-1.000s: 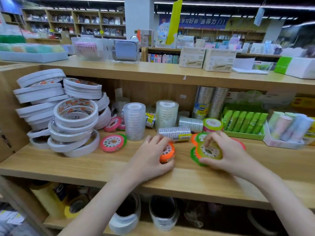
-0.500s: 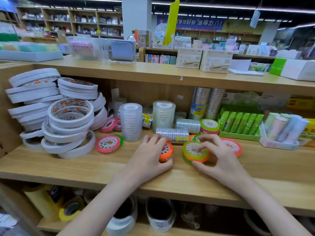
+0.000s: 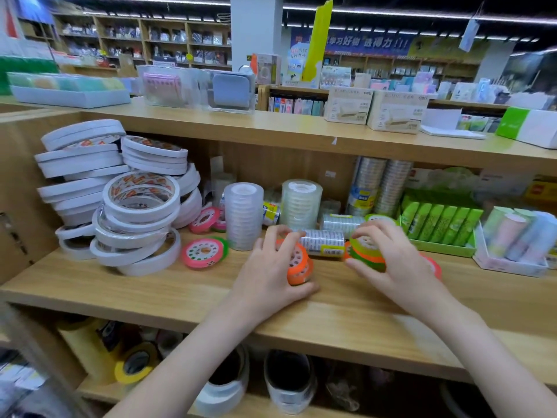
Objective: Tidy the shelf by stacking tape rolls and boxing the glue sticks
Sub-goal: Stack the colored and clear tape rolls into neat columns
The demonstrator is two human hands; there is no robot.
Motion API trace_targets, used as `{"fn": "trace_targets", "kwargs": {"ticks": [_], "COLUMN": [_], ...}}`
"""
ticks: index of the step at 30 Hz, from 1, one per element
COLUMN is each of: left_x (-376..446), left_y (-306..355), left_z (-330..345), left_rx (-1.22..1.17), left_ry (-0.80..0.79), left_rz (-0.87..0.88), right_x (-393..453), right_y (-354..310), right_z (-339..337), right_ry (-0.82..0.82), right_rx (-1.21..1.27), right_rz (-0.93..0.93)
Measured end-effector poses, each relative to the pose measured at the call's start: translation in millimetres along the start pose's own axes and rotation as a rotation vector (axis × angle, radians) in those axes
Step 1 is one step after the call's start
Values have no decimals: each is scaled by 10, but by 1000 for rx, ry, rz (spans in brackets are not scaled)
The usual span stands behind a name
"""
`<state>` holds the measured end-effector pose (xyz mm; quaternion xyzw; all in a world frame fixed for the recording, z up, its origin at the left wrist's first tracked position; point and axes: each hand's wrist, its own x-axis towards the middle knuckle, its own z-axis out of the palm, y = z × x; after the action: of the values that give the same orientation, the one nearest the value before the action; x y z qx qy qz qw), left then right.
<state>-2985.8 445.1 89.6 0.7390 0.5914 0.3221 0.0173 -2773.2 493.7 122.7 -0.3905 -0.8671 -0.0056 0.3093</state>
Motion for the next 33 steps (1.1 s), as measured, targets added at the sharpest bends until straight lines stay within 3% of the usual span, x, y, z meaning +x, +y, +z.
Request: {"fn": "trace_targets", "kwargs": {"ticks": [6,9,11,13,20,25,33], "left_x": [-221,-402,-459,-483,-539,-424,-179], "left_y": [-252,-495,-607,-654,-478,-394,-49], "left_z": [-280,-479,-552,-577,-530,-527,-346], "left_rx": [38,100,178,275,112,14,-45], "left_ry": [-6,133,140,60,-52,-171,-245], "left_rz": [115,-48,-201,-232,61,-63,45], "right_x": [52,79,100,130,95,-83,-263], "right_y": [-353,-395,-428,-442,-366,-191,-216], "right_z": [144,293,359,387,271,141,48], "right_ry": [-294,-358,-353,-321,-266,-247,-142], "right_rx": [290,320,326,300,189,242,304], "right_rz": [-165,-149,-131,-120,-60,-2,114]}}
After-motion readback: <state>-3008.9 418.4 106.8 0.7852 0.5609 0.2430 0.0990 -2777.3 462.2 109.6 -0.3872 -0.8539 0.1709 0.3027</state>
